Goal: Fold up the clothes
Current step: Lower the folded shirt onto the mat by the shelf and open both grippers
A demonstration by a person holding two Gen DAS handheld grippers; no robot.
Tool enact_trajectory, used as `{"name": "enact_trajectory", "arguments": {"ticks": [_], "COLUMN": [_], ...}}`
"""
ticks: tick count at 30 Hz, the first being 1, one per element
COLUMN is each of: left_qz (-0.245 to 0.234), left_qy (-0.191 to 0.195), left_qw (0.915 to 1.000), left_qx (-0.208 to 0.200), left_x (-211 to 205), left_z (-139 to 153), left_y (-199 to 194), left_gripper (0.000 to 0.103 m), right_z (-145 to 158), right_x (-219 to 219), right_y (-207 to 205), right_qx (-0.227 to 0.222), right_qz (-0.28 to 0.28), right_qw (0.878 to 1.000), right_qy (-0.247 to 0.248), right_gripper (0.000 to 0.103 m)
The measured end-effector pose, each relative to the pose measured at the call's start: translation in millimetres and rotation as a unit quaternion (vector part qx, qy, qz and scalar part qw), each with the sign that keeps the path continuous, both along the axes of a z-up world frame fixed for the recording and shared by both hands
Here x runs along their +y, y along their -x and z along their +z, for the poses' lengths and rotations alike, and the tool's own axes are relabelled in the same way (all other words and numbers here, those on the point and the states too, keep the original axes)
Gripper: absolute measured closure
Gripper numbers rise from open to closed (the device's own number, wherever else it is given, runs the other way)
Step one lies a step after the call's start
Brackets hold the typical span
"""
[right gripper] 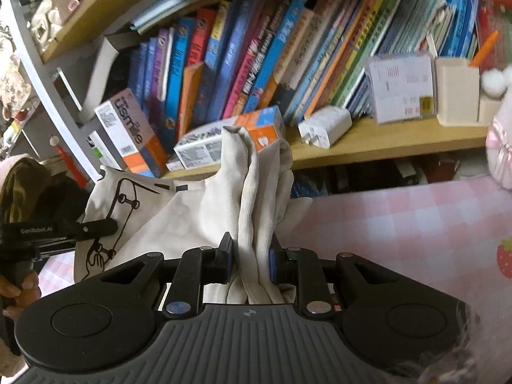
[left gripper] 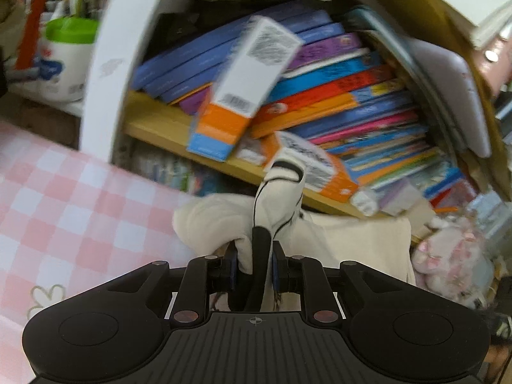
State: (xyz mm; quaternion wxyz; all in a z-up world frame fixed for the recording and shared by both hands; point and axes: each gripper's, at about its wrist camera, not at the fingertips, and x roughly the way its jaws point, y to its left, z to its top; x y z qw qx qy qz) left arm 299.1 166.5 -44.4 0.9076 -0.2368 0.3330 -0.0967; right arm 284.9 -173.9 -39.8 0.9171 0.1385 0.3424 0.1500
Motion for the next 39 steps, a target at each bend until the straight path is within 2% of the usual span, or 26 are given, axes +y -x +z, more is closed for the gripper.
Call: {"name": "enact_trajectory", "arguments": {"ticks": [4, 7, 8, 10, 12, 13, 14, 16, 17, 18, 21, 27, 31, 33, 35, 36, 38, 39], "left_qz": [0.024, 0.030, 0.035, 0.035, 0.027, 0.019, 0.014, 0.005, 0.000, 0.003, 0.012, 0.022, 0.024, 0.019, 0.018, 0.019, 0.023, 0.027], "left_qy": [0.004, -0.008, -0.009, -0.011, -0.013, -0.020, -0.025, -0.035, -0.040, -0.043, -0.053, -0.062, -0.058, -0.048, -0.033, -0.024, 0.016, 0.012], "left_qw": [0.9997, 0.9995, 0.9993, 0.9991, 0.9989, 0.9990, 0.9989, 0.9987, 0.9985, 0.9985, 0.9983, 0.9976, 0.9978, 0.9985, 0.9992, 0.9995, 0.9992, 0.9992], "left_qx": [-0.002, -0.005, -0.008, -0.023, -0.035, -0.036, -0.036, -0.037, -0.038, -0.034, -0.022, -0.019, -0.020, -0.019, -0.011, -0.009, -0.029, -0.026], "left_x": [14, 21, 22, 20, 15, 11, 7, -1, -6, -8, -14, -11, -7, -6, -5, -3, 4, 6], "left_z": [-3, 1, 3, 10, 16, 18, 17, 14, 13, 12, 6, 6, 4, 3, 1, 0, 1, -3], "left_y": [0, 3, 4, 10, 13, 13, 13, 11, 11, 9, 3, 2, -1, -4, -7, -8, -3, -3], "left_gripper": [0.085, 0.085, 0.084, 0.083, 0.078, 0.069, 0.053, 0.040, 0.039, 0.039, 0.040, 0.040, 0.044, 0.059, 0.093, 0.095, 0.097, 0.097], "right_z": [-14, -19, -17, -12, -6, -3, -3, -5, -7, -8, -11, -19, -26, -28, -28, -27, -23, -21], "right_x": [-5, -10, -11, -11, -14, -15, -16, -19, -20, -21, -25, -30, -25, -24, -23, -23, -23, -23], "right_y": [-5, -5, -4, -1, 4, 6, 7, 7, 7, 7, 7, 6, 2, 1, 0, 1, 3, 4], "right_qx": [0.013, 0.015, 0.012, 0.002, -0.009, -0.014, -0.012, -0.001, 0.004, 0.009, 0.025, 0.053, 0.057, 0.059, 0.056, 0.052, 0.039, 0.032], "right_qz": [-0.016, -0.027, -0.031, -0.039, -0.056, -0.065, -0.068, -0.069, -0.070, -0.070, -0.072, -0.076, -0.082, -0.083, -0.083, -0.084, -0.085, -0.086], "right_qw": [1.000, 1.000, 0.999, 0.999, 0.998, 0.997, 0.997, 0.997, 0.997, 0.997, 0.997, 0.995, 0.995, 0.994, 0.994, 0.995, 0.995, 0.995], "right_qy": [0.007, 0.004, 0.010, 0.023, 0.030, 0.033, 0.030, 0.020, 0.015, 0.010, -0.005, -0.030, -0.030, -0.031, -0.031, -0.031, -0.040, -0.047], "right_gripper": [0.077, 0.072, 0.066, 0.064, 0.064, 0.064, 0.064, 0.065, 0.067, 0.076, 0.088, 0.094, 0.095, 0.095, 0.095, 0.095, 0.096, 0.096]}}
